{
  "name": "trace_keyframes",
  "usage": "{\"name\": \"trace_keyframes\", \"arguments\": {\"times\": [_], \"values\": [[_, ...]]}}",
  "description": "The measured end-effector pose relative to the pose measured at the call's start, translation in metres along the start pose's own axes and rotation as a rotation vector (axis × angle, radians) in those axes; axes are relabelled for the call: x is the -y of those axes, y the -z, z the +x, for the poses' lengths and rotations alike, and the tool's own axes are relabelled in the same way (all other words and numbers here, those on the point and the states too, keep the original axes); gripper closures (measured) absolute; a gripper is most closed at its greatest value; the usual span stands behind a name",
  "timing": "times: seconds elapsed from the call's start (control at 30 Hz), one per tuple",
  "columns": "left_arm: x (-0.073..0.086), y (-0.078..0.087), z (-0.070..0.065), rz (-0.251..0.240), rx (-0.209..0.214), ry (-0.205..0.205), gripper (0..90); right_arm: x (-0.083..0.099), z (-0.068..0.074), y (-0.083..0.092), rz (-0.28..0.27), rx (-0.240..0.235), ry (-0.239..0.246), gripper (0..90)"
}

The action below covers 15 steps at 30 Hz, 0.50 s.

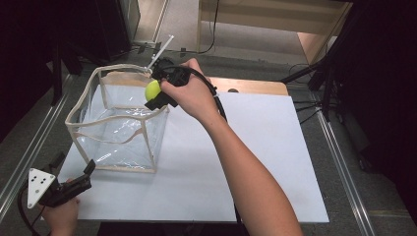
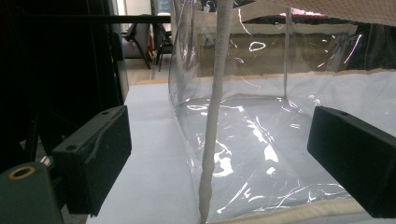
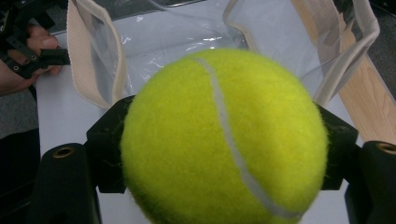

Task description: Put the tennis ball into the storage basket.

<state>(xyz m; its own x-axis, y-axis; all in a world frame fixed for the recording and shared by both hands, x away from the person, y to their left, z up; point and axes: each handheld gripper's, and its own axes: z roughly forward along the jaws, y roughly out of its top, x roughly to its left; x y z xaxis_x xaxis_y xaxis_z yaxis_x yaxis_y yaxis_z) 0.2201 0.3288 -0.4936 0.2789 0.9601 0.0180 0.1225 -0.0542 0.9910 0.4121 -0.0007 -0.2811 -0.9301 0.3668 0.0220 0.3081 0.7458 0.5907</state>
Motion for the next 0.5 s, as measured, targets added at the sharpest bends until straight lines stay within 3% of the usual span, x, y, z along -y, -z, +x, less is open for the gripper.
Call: {"name": "trace_keyframes", "arguments": {"times": [0.5], "values": [[0.000, 0.000, 0.000, -0.002, -0.002, 0.006, 6.8, -0.012, -0.003, -0.015, 0.017, 0.000, -0.007, 23.5]]}}
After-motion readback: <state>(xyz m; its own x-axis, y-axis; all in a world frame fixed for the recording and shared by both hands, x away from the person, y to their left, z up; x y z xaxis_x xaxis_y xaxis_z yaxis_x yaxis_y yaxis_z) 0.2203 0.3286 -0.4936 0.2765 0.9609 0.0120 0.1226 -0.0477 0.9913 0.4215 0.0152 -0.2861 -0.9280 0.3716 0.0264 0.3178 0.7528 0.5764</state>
